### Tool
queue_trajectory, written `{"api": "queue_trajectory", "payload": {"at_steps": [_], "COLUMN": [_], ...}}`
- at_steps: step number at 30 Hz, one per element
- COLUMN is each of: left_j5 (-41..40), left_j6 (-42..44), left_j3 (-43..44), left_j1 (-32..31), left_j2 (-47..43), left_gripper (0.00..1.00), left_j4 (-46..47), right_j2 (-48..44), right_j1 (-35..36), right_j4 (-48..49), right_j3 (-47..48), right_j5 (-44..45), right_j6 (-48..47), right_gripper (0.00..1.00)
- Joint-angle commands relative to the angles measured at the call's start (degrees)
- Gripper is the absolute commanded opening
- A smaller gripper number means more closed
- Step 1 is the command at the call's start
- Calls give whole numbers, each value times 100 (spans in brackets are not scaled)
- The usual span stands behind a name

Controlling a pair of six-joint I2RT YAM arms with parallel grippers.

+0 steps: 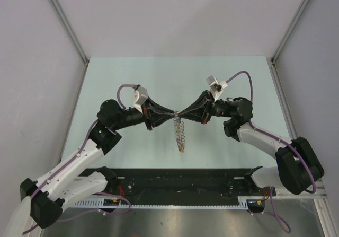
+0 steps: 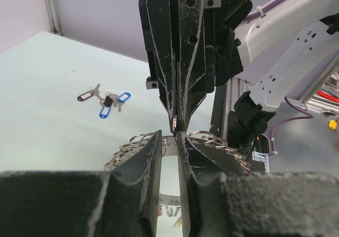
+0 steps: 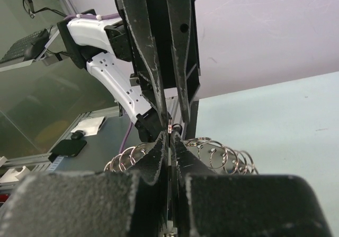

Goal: Put the keys on the keyring

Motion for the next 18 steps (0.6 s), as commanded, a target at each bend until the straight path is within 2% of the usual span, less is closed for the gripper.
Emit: {"api": "queue_trajectory", "payload": {"at_steps": [1, 6, 18], "left_j5": [261, 428, 569], "left_j6": [-279, -358, -490], "left_j3": [74, 39, -5], "left_j1": [48, 39, 4], "left_j2": [157, 254, 421], "left_gripper": [22, 21, 7], "left_j4": [93, 110, 383], "right_j2": [-128, -102, -49], "right_j1": [17, 17, 61], "right_j4": [1606, 1606, 1606], "right_j3": [147, 147, 173], "right_j5": [27, 53, 10], "right_j6": [-3, -3, -38], "right_gripper": [0, 0, 0]}}
